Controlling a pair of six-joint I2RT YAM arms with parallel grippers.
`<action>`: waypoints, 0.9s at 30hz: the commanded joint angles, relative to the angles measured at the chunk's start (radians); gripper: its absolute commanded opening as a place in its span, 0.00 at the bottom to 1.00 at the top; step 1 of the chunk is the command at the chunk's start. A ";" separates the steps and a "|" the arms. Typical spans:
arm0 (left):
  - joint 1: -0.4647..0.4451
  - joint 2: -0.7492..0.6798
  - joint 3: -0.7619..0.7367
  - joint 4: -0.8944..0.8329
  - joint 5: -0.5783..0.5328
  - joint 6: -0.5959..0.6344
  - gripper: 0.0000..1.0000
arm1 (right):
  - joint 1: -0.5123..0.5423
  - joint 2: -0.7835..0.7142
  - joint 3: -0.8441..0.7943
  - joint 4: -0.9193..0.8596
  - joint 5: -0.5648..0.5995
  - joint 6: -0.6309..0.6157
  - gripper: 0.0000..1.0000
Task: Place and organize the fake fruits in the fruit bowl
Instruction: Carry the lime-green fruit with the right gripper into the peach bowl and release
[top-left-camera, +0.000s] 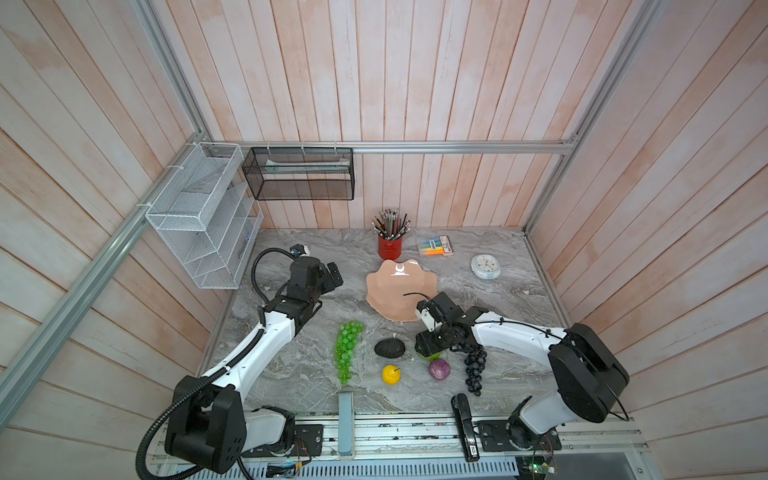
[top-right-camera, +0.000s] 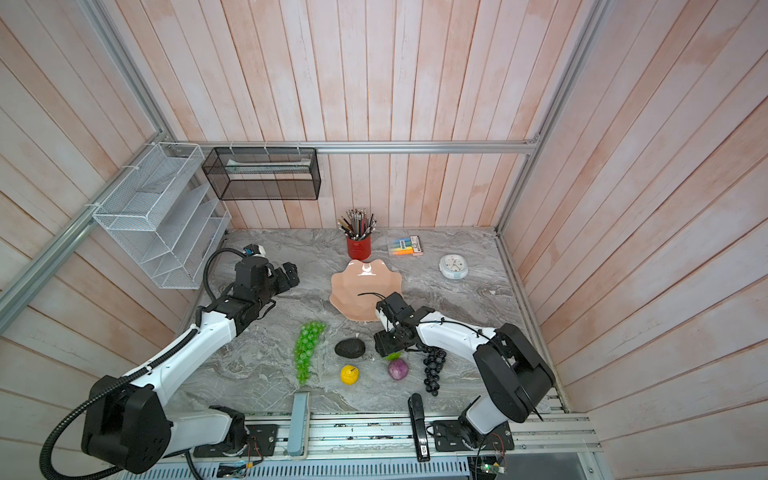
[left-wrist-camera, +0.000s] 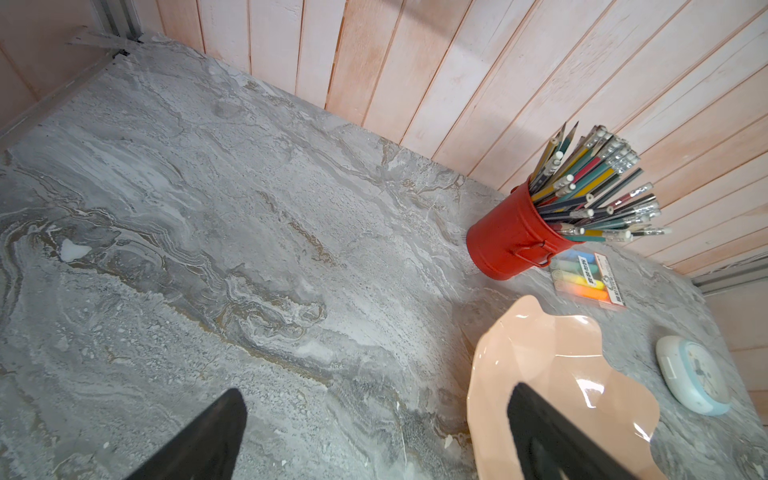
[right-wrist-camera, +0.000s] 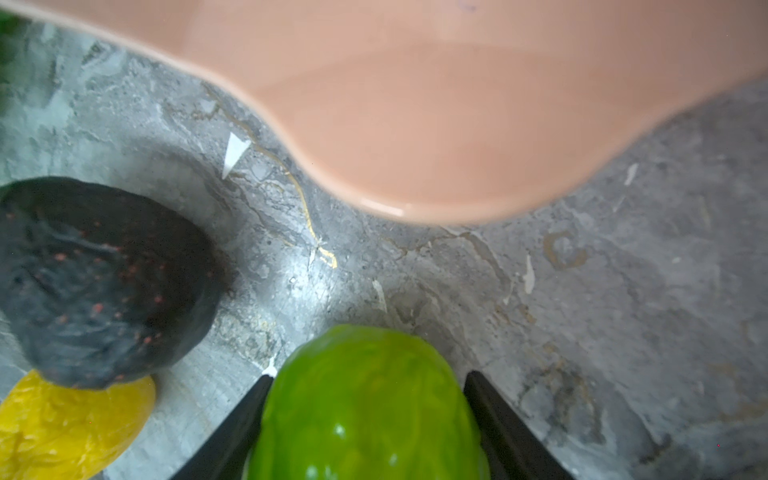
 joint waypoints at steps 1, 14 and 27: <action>0.003 0.009 0.019 -0.002 0.002 -0.013 1.00 | 0.004 -0.030 -0.029 -0.037 0.017 -0.008 0.54; 0.003 -0.029 -0.014 -0.008 -0.016 -0.024 1.00 | -0.117 -0.189 0.193 -0.161 0.022 -0.016 0.46; 0.002 -0.107 0.021 -0.193 -0.025 -0.030 1.00 | -0.213 0.328 0.682 -0.082 -0.100 -0.162 0.46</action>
